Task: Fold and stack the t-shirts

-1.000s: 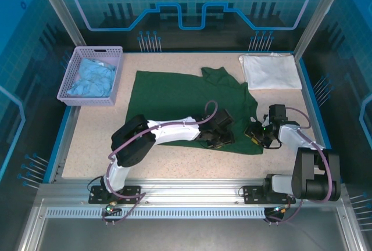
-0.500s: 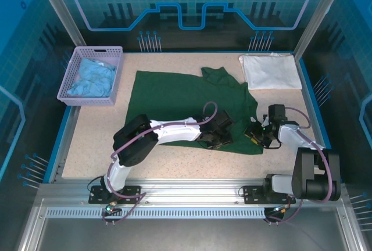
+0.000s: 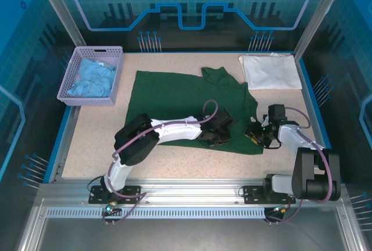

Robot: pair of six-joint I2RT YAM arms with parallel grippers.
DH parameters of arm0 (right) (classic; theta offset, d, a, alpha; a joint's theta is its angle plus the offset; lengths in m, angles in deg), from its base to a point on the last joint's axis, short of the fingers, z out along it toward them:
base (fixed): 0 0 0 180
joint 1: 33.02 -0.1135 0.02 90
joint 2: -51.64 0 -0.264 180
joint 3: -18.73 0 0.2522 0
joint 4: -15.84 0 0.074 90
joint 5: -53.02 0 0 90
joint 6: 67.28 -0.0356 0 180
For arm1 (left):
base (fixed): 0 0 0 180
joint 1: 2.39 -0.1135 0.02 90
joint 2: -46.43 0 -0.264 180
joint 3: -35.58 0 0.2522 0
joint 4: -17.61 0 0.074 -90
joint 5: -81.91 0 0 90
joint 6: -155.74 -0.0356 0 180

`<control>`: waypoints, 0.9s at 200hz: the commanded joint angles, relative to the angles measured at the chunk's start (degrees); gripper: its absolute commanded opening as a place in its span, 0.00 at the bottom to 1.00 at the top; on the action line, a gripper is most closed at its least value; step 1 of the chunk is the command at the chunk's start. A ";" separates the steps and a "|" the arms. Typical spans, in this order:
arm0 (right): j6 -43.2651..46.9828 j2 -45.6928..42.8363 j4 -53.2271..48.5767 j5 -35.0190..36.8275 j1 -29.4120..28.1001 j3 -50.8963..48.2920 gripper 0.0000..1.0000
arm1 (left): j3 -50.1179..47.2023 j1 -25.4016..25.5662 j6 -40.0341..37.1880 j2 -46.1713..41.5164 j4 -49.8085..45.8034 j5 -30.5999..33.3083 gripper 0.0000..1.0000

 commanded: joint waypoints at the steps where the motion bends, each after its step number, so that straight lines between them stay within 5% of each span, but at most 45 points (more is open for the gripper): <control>1: 0.83 0.04 -0.25 0.41 -0.71 -0.44 0.38 | 2.01 -1.17 -0.76 1.06 -1.70 1.53 0.00; 150: -0.32 -1.45 -5.57 3.93 0.30 4.05 0.45 | 2.87 -10.99 -8.71 1.06 -0.78 -2.25 0.00; 168: -0.47 -0.48 -7.13 5.02 0.92 6.01 0.47 | 3.85 -12.12 -10.21 1.64 -1.59 -2.17 0.05; 180: -0.58 0.38 -7.83 5.24 1.59 7.33 0.47 | 4.41 -12.55 -10.72 2.08 -1.83 -2.60 0.20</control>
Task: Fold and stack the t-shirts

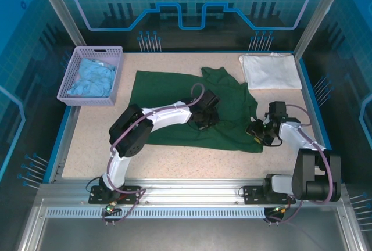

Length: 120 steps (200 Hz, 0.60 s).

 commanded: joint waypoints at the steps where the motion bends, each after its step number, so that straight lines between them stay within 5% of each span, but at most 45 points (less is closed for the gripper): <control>1: -0.54 0.85 -3.34 1.83 1.47 3.46 0.48 | 2.54 -1.40 -2.95 1.90 -1.76 -1.01 0.21; 49: -1.97 4.58 -4.52 1.52 1.95 8.50 0.48 | -1.94 -2.41 -0.09 -1.01 0.93 0.01 0.30; 68: -1.44 7.12 -5.57 0.79 1.15 11.19 0.44 | -4.08 -3.31 0.02 -3.52 1.41 1.14 0.50; 120: -0.91 9.83 -7.64 0.14 -4.38 15.84 0.39 | -11.49 -5.72 -4.89 -14.75 -0.65 6.75 0.58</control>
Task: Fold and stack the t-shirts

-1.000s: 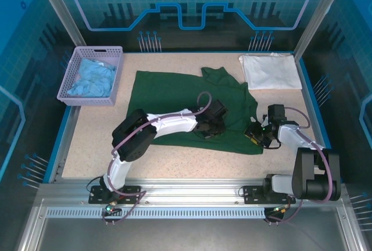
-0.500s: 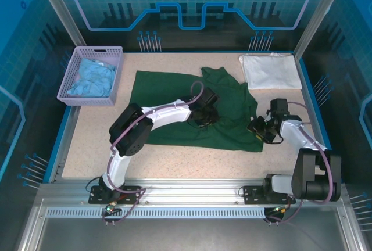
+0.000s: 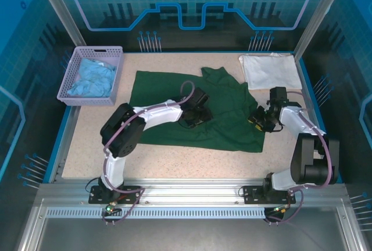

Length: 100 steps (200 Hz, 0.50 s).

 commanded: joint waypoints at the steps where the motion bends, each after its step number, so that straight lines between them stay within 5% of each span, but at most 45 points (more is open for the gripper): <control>1: 0.32 0.80 -2.96 -1.17 -4.08 2.88 0.39 | -4.04 -1.69 -3.00 -8.54 -1.25 4.11 0.58; 36: -2.62 -2.35 -4.65 2.34 -13.86 1.04 0.40 | -17.16 -5.73 -4.05 -21.10 -1.32 4.12 0.60; 73: -8.03 -3.51 -2.09 3.80 -24.11 -2.32 0.41 | -31.07 -14.15 -6.43 -29.05 2.58 -5.91 0.56; 100: -9.68 -1.81 -0.31 7.01 -24.99 -4.31 0.43 | -39.87 -21.37 -6.16 -31.49 5.29 -6.72 0.54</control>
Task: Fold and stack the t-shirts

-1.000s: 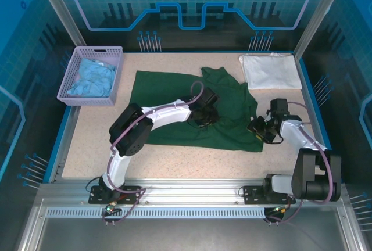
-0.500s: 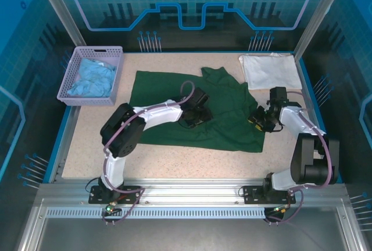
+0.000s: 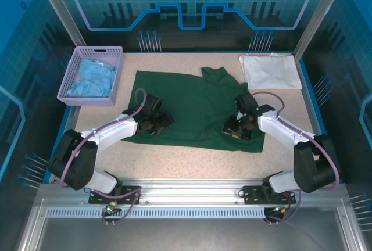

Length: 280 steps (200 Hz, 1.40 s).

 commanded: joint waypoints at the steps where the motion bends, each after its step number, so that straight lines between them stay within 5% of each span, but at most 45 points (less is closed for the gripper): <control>1: -3.38 1.06 1.05 3.70 -0.02 -2.16 0.43 | -6.83 -5.37 -1.57 -2.39 2.55 -3.99 0.54; 40: -4.63 6.68 2.18 4.76 3.56 -4.82 0.44 | -12.97 -15.25 -3.05 -5.51 3.12 -0.66 0.56; 112: -11.34 -0.80 0.15 6.41 8.13 -10.61 0.51 | -18.16 -23.68 -3.54 -19.85 -5.56 4.41 0.58; 142: -7.76 -6.64 0.28 3.32 9.32 -9.75 0.65 | -17.77 -24.33 -5.53 -25.92 -8.10 1.51 0.58; 167: -7.18 -13.72 -2.03 7.84 2.54 -5.57 0.65 | -11.44 -22.45 -9.60 -28.86 -13.06 1.30 0.59; 195: -11.37 -16.44 2.64 11.64 -10.90 -6.71 0.61 | -4.32 -12.59 -13.84 -25.64 -16.43 3.31 0.57; 233: -14.24 -4.02 5.43 14.62 -23.32 -2.10 0.44 | -6.68 -7.28 -10.72 -16.32 -7.95 -2.90 0.44; 280: -16.50 8.66 5.20 16.34 -25.43 2.00 0.42 | -10.47 -8.38 -7.59 -7.99 -4.04 1.51 0.47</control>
